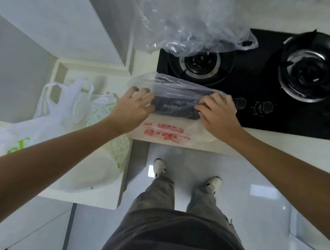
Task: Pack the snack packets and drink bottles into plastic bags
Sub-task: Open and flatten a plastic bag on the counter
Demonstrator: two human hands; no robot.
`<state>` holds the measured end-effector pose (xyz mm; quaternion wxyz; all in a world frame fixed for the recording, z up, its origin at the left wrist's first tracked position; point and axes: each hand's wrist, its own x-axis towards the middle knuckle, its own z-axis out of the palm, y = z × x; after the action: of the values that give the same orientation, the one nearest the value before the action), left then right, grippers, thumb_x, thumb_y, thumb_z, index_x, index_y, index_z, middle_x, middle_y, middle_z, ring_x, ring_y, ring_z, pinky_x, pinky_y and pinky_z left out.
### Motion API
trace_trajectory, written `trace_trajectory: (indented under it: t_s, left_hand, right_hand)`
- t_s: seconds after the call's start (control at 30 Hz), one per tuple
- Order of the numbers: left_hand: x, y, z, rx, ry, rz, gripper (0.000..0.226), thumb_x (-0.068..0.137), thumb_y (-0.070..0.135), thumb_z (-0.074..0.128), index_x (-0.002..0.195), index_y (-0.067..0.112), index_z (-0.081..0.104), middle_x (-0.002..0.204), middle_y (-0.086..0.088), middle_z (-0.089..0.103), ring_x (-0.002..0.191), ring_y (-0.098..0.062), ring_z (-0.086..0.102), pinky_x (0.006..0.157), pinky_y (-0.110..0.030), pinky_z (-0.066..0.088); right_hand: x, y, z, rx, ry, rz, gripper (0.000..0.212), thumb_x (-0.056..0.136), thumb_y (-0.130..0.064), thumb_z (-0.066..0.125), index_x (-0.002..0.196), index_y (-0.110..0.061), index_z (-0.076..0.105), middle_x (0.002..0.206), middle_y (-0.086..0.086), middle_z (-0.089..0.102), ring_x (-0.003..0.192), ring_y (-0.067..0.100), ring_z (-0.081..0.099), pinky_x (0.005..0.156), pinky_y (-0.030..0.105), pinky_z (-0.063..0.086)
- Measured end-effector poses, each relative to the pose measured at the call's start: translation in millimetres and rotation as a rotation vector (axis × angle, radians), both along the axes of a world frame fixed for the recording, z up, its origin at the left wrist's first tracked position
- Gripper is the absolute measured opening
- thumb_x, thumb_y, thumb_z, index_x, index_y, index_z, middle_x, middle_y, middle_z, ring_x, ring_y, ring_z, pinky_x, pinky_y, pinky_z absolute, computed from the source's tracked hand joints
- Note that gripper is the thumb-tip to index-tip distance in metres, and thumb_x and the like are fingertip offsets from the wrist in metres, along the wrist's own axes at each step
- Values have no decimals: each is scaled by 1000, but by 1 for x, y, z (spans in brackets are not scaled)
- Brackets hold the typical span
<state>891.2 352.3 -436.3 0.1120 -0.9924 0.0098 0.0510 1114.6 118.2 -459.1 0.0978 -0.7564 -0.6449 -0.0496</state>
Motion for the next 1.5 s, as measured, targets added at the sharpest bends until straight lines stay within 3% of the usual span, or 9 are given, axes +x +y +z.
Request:
trace_trajectory:
  t_s: [0.2,0.3,0.57,0.8,0.9,1.0,1.17,1.33,1.5]
  left_hand:
    - [0,35,-11,-95,216,-9,63,80,34,82,138,24,58,154,-7,45,149,-34,32,120,-52,23]
    - [4,40,-12,-51,337,75,56,89,49,70,140,30,58,158,-2,39,150,-31,27,120,-53,23]
    - [13,25,-7,86,471,271,80,72,85,58,126,27,67,160,-12,30,143,-34,33,117,-53,29]
    - [8,18,5,36,398,195,91,73,79,65,144,26,49,162,-12,24,143,-39,31,111,-56,37]
    - [3,21,2,-60,351,-62,85,73,60,79,146,33,43,159,-6,31,143,-39,33,107,-63,42]
    - [-6,25,-7,-109,294,-279,68,76,44,83,137,35,55,152,-3,46,149,-36,28,112,-70,31]
    - [-21,31,-14,-155,167,-395,64,85,8,73,141,35,56,152,-3,47,142,-28,39,115,-53,33]
    - [-23,34,-21,-118,260,-334,26,83,34,80,108,34,77,150,1,51,143,-28,38,116,-48,33]
    - [-16,31,-22,-73,329,-110,49,86,66,63,102,23,80,160,-3,41,152,-27,26,121,-43,25]
  right_hand:
    - [-4,-15,-18,-98,107,-90,28,101,-29,54,104,-11,74,104,5,67,100,30,59,97,44,47]
    - [-5,-17,-19,-177,135,-148,34,95,-39,55,100,-13,76,99,6,67,97,31,63,102,45,46]
    - [-25,-1,-9,-555,177,-180,92,67,-85,62,135,-23,57,138,8,45,127,38,43,108,59,36]
    - [-10,2,-5,-637,53,-281,122,64,-96,53,149,-9,40,160,13,23,139,41,36,114,58,35]
    - [-5,2,-1,-602,88,-235,110,70,-86,63,151,-16,39,155,8,25,136,41,35,107,63,41]
    - [4,-7,-4,-473,143,-9,69,80,-58,79,138,-28,57,141,3,42,130,35,39,102,65,41]
    - [5,-20,-13,-329,68,266,43,85,-23,70,128,-28,70,125,3,60,120,33,53,112,72,26]
    - [5,-32,-17,-383,53,234,33,97,-39,55,121,-27,75,129,-2,64,121,30,54,100,58,43]
    - [-3,-36,-26,-424,-22,153,42,99,-47,53,103,-15,80,127,0,66,127,31,53,110,59,38]
